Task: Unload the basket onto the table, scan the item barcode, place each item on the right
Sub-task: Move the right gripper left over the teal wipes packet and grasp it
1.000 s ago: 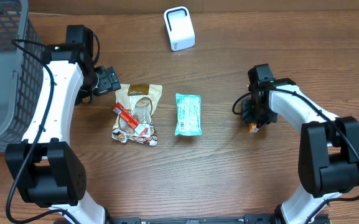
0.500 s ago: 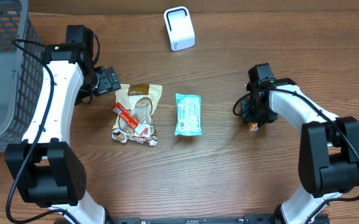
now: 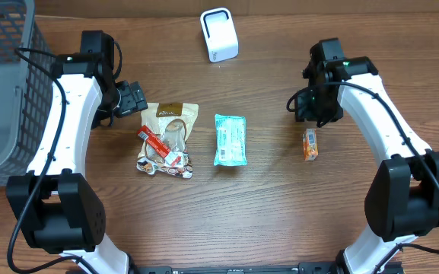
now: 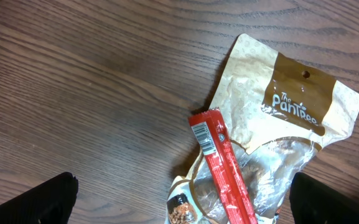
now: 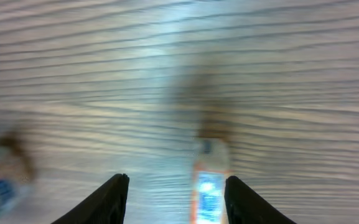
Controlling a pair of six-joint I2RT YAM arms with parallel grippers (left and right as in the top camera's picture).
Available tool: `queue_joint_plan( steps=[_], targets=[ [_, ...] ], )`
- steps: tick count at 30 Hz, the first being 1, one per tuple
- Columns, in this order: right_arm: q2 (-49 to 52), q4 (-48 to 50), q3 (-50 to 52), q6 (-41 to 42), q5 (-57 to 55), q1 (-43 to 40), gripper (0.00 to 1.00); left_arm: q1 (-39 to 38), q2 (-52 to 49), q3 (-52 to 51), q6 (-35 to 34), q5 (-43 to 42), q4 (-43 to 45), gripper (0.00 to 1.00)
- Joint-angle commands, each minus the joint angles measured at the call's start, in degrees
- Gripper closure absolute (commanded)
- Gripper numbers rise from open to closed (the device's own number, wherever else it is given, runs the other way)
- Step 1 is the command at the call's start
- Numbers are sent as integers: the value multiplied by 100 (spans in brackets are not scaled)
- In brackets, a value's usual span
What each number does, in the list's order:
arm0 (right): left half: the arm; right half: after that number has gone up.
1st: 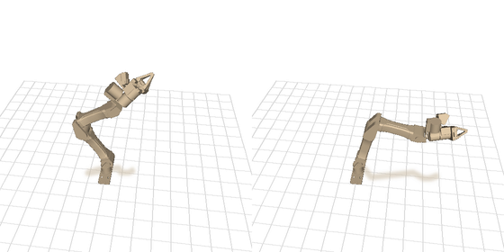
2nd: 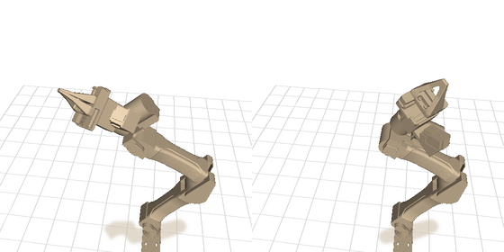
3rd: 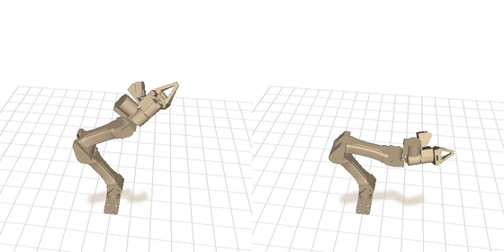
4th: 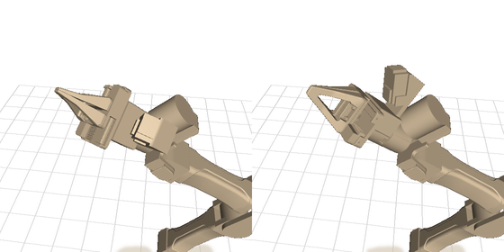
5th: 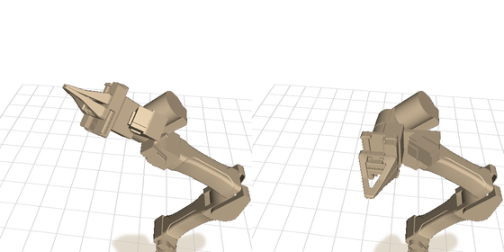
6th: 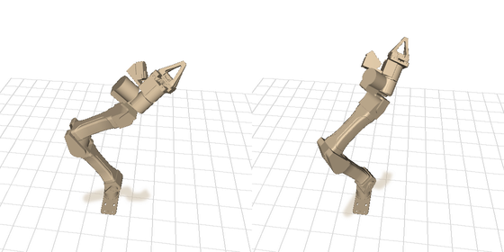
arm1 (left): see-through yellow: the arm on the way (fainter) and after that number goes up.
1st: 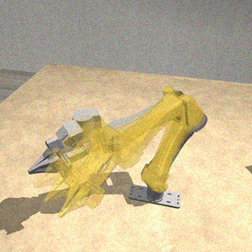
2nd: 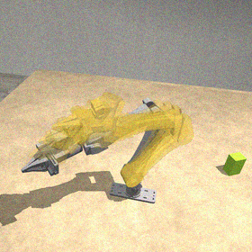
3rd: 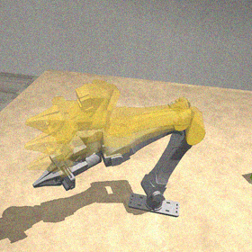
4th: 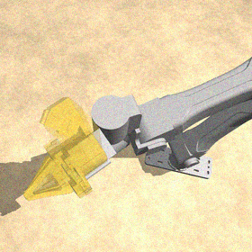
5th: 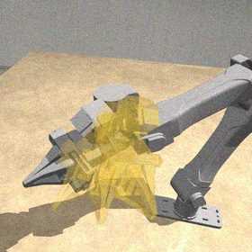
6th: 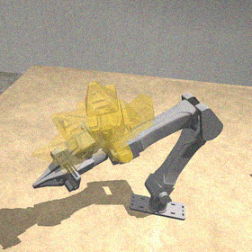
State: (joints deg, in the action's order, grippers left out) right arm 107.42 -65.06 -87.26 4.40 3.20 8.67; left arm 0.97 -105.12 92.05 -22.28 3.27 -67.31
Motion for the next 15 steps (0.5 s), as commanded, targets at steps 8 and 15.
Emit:
queue_joint_plan(
  steps=[8,15],
  targets=[
    [-48,-127,96,-20,2205,136,49,2,33,96,87,28,9,1],
    [-48,-129,173,-22,2216,597,49,2,35,94,87,28,11,0]
  ],
)
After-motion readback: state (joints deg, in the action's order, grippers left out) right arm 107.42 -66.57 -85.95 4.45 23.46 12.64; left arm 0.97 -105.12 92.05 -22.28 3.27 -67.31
